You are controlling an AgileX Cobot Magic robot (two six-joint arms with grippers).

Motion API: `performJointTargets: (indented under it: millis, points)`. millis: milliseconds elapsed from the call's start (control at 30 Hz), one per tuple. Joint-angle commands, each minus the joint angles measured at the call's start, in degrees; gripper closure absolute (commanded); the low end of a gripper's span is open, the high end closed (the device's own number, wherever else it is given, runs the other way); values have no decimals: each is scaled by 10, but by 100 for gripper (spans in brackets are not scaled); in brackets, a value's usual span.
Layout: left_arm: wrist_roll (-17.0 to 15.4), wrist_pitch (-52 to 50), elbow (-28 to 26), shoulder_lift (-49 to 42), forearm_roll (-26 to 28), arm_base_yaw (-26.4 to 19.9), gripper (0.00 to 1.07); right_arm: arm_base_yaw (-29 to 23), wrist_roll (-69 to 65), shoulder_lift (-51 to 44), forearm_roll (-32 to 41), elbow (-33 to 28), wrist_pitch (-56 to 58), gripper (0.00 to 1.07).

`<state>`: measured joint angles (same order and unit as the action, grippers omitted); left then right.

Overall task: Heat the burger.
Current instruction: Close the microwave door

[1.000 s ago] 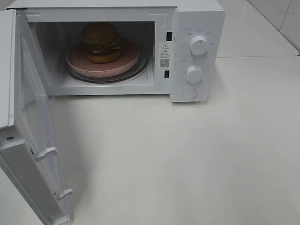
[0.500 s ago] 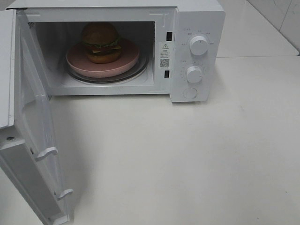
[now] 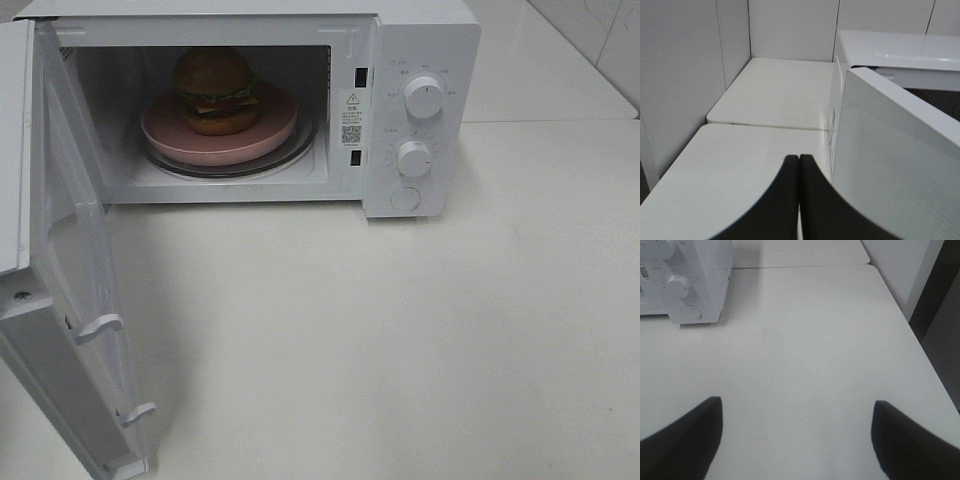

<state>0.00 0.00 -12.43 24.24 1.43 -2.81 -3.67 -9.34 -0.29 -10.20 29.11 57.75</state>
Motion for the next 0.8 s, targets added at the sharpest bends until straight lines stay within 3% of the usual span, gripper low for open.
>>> performJointTargets:
  millis: [33,467,633,700,800]
  points:
    - [-6,-132,39,29,20,1,107,5,-5,-14,2,-2,-1,31]
    - [-6,-268,49,197,32,1,107,5,-5,-14,2,-2,-1,31]
    - [-48,-340,49,273,26,1,107,5,-5,-14,2,-2,-1,31]
    - [-83,-371,49,318,3,1,107,5,-5,-14,2,-2,-1,31]
    - [-102,-396,49,348,-23,1,107,5,-5,-14,2,-2,-1,31]
